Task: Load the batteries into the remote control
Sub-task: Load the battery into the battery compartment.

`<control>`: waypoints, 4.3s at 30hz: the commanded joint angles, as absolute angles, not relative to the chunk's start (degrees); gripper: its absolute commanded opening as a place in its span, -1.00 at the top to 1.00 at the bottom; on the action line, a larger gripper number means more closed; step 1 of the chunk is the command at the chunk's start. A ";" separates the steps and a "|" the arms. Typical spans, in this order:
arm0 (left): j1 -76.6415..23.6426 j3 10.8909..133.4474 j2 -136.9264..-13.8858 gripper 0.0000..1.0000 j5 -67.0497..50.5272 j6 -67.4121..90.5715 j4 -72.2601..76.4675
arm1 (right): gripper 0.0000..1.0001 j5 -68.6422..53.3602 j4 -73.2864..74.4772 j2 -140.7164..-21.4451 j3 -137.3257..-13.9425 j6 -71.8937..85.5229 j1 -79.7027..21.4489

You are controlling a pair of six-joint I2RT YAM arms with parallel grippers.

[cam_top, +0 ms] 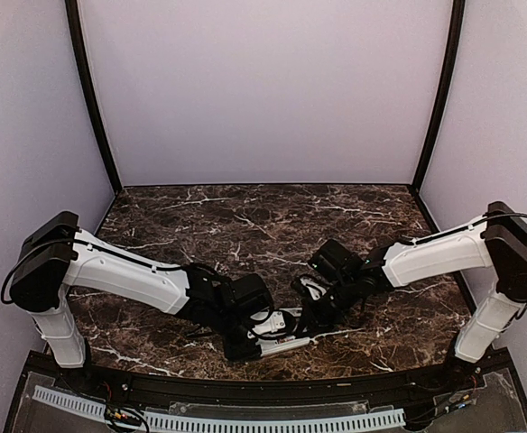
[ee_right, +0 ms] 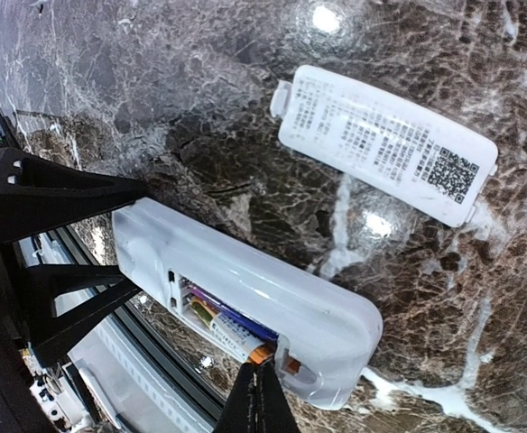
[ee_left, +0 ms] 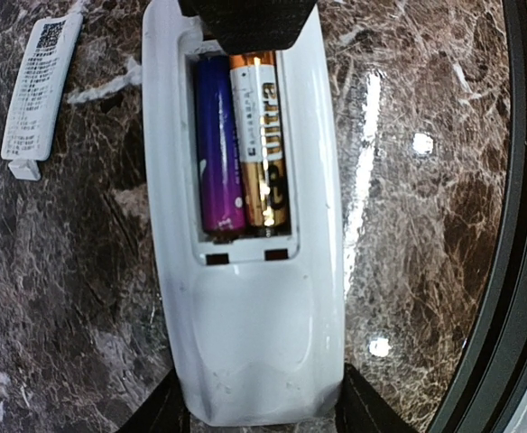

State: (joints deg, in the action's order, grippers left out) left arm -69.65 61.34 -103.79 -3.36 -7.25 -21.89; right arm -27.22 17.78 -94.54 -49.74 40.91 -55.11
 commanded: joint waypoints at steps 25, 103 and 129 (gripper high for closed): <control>-69.43 60.08 -104.87 0.16 -3.18 -7.19 -23.69 | 1.00 -17.03 25.09 -106.97 -57.15 42.66 -64.79; -68.29 50.87 -88.76 0.03 -4.21 -10.11 -15.44 | 1.00 -11.56 32.04 -109.18 -63.74 40.37 -66.47; -65.80 45.78 -73.70 -0.04 3.29 -8.01 -13.24 | 1.00 -11.97 36.18 -103.10 -65.73 36.03 -61.10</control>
